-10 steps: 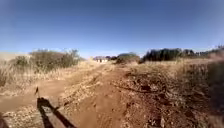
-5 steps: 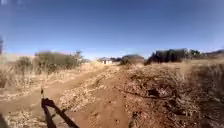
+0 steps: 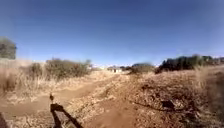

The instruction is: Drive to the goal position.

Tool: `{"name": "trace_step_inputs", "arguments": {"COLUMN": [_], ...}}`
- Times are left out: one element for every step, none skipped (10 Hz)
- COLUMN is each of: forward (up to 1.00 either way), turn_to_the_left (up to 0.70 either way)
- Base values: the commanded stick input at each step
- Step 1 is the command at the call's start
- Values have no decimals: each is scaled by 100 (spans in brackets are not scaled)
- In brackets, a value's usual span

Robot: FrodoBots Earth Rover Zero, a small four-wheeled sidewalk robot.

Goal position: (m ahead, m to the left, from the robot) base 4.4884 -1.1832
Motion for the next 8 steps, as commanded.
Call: {"name": "trace_step_inputs", "arguments": {"forward": [50,50,50,50,50,50,50,50], "turn_to_the_left": [0,0,0,0,0,0,0,0]}}
